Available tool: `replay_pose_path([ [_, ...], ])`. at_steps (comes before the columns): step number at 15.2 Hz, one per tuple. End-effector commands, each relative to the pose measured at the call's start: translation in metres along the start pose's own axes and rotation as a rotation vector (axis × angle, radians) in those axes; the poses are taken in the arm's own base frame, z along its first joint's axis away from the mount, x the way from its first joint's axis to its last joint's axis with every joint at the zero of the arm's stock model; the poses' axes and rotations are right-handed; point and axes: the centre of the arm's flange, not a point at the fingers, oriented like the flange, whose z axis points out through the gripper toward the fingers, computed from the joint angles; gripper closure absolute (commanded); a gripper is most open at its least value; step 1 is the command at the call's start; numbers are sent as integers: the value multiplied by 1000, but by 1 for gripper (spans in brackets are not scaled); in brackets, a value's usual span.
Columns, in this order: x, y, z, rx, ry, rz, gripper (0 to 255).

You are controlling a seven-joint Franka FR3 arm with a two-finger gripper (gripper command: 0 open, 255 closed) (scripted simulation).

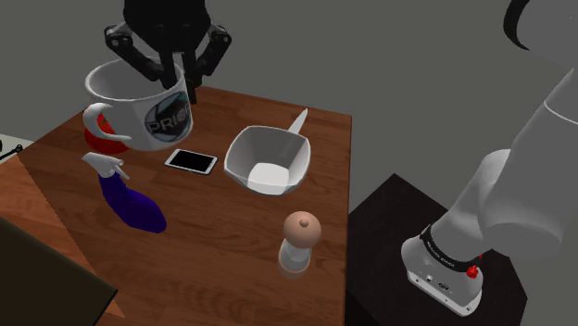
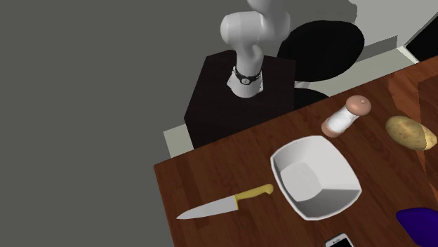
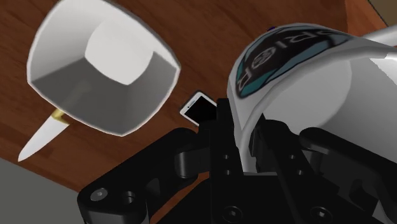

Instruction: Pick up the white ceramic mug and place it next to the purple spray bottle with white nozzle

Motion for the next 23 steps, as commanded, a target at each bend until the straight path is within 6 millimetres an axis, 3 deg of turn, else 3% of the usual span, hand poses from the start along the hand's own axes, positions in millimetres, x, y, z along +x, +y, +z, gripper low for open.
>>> replay_pose_path([
  [1,-8,-26,1,0,0,3,255],
  [2,-12,-40,1,0,0,3,255],
  [23,-22,-34,112,0,0,3,255],
])
